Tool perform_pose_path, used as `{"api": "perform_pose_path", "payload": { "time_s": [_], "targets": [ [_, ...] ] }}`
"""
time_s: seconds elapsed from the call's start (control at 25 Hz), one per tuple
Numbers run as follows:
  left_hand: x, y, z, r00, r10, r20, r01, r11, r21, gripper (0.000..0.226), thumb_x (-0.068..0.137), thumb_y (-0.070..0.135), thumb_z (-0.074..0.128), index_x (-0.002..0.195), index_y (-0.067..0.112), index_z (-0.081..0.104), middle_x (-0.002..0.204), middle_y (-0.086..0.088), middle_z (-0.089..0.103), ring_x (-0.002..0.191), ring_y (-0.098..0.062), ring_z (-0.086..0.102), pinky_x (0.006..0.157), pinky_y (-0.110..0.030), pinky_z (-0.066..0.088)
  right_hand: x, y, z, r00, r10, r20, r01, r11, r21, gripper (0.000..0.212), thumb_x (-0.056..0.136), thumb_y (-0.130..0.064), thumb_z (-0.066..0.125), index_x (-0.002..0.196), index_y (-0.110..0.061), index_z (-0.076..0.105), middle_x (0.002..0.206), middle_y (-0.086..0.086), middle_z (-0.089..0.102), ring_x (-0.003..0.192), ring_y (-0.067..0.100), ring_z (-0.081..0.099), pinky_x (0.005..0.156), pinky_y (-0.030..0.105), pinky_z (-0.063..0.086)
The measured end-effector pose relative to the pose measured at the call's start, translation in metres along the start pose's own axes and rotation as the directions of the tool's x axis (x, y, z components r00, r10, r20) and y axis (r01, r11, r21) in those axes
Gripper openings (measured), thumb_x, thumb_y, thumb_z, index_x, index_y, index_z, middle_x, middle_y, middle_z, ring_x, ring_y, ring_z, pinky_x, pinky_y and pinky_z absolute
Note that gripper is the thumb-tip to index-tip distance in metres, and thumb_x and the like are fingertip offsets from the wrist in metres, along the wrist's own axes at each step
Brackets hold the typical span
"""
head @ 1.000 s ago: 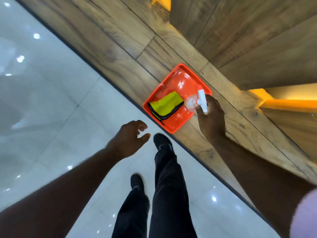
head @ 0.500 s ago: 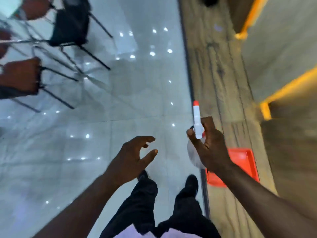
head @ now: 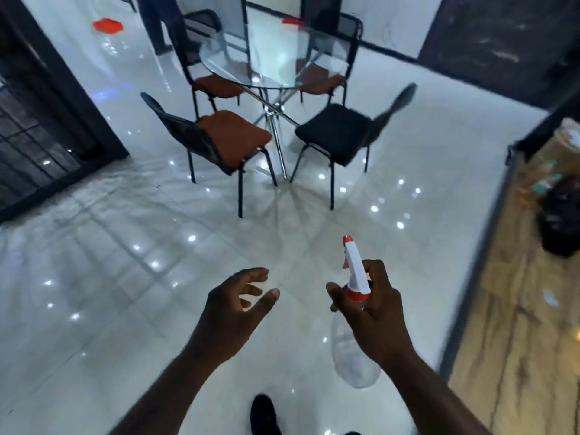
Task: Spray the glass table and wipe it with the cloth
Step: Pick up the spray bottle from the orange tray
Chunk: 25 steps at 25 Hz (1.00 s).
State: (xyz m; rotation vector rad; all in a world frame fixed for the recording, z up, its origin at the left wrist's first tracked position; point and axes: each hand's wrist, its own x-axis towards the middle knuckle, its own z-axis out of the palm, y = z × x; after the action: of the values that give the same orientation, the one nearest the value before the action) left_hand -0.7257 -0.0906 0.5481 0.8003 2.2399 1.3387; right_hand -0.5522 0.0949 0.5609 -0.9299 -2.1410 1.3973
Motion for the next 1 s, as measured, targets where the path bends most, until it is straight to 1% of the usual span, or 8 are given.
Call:
{"api": "perform_pose_path", "payload": {
  "time_s": [0.16,0.28,0.44,0.56,0.76,0.84,0.92,1.0],
  "targets": [
    [0.104,0.012,-0.061,0.957,0.289,0.032,-0.271,0.846,0.458,0.048,0.092,0.049,0.069,0.135,0.030,0.061,0.132,0.016,0.064,0.117,-0.004,0.062,0.096,-0.026,0.053,0.102,-0.040,0.032,0.998,-0.021,0.062,0.017,0.998,0.067,0.053,0.094,-0.013,0.082,0.133,-0.028,0.050,0.078,0.001,0.077,0.067,0.018,0.078,0.070,0.029,0.060],
    [0.207,0.017,-0.083,0.919,0.370,0.133,-0.367,0.687,0.627,0.048,0.094,0.051,0.063,0.136,0.029,0.061,0.132,0.012,0.066,0.118,-0.011,0.063,0.097,-0.033,0.054,0.196,-0.043,0.044,0.995,-0.058,0.085,0.052,0.997,0.065,0.052,0.094,-0.009,0.081,0.134,-0.032,0.057,0.079,0.000,0.076,0.067,0.016,0.079,0.074,0.033,0.061],
    [0.320,0.020,-0.068,0.996,0.077,-0.045,-0.064,0.969,0.240,0.033,0.089,0.043,0.079,0.120,0.032,0.071,0.111,0.020,0.074,0.098,-0.001,0.071,0.083,-0.025,0.061,0.330,-0.029,0.058,0.992,-0.048,0.113,0.041,0.997,0.063,0.049,0.090,-0.010,0.081,0.127,-0.036,0.063,0.079,-0.004,0.070,0.074,0.024,0.078,0.080,0.046,0.063],
    [0.405,0.034,-0.054,0.991,-0.051,-0.124,0.065,0.991,0.117,0.029,0.087,0.038,0.081,0.114,0.027,0.074,0.100,0.017,0.078,0.090,-0.001,0.074,0.078,-0.028,0.063,0.439,-0.031,0.061,0.982,-0.040,0.183,0.026,0.997,0.079,0.052,0.083,-0.017,0.080,0.125,-0.041,0.063,0.092,-0.015,0.064,0.083,0.021,0.073,0.082,0.051,0.064],
    [0.542,0.048,-0.063,0.929,-0.326,-0.176,0.212,0.858,-0.467,0.039,0.083,0.038,0.078,0.114,0.014,0.074,0.102,-0.008,0.080,0.092,-0.030,0.077,0.077,-0.044,0.062,0.596,-0.049,0.085,0.961,-0.111,0.254,0.122,0.992,-0.026,0.057,0.074,-0.027,0.081,0.128,-0.024,0.065,0.122,-0.006,0.059,0.109,-0.010,0.055,0.091,0.005,0.042],
    [0.600,0.036,-0.072,0.914,-0.342,-0.216,0.200,0.847,-0.493,0.039,0.080,0.040,0.076,0.109,0.014,0.076,0.099,-0.008,0.080,0.093,-0.032,0.076,0.073,-0.039,0.062,0.656,-0.053,0.100,0.952,-0.131,0.276,0.144,0.989,-0.029,0.055,0.076,-0.010,0.088,0.124,-0.025,0.066,0.121,-0.010,0.062,0.109,-0.011,0.057,0.087,-0.001,0.039],
    [0.660,0.012,-0.084,0.915,-0.241,-0.322,0.164,0.954,-0.250,0.031,0.081,0.041,0.082,0.103,0.020,0.076,0.095,0.002,0.079,0.089,-0.021,0.075,0.072,-0.030,0.062,0.718,-0.050,0.119,0.954,-0.138,0.266,0.156,0.987,-0.047,0.060,0.076,0.004,0.086,0.120,-0.030,0.065,0.114,-0.019,0.065,0.103,-0.002,0.064,0.086,0.010,0.048],
    [0.724,-0.015,-0.098,0.953,0.054,-0.299,0.014,0.976,0.219,0.025,0.084,0.036,0.081,0.105,0.024,0.072,0.105,0.013,0.072,0.095,-0.010,0.070,0.078,-0.023,0.059,0.776,-0.044,0.140,0.966,-0.117,0.230,0.149,0.981,-0.127,0.061,0.074,0.005,0.084,0.117,-0.034,0.065,0.108,-0.019,0.067,0.089,0.009,0.067,0.080,0.025,0.053]
  ]
}}
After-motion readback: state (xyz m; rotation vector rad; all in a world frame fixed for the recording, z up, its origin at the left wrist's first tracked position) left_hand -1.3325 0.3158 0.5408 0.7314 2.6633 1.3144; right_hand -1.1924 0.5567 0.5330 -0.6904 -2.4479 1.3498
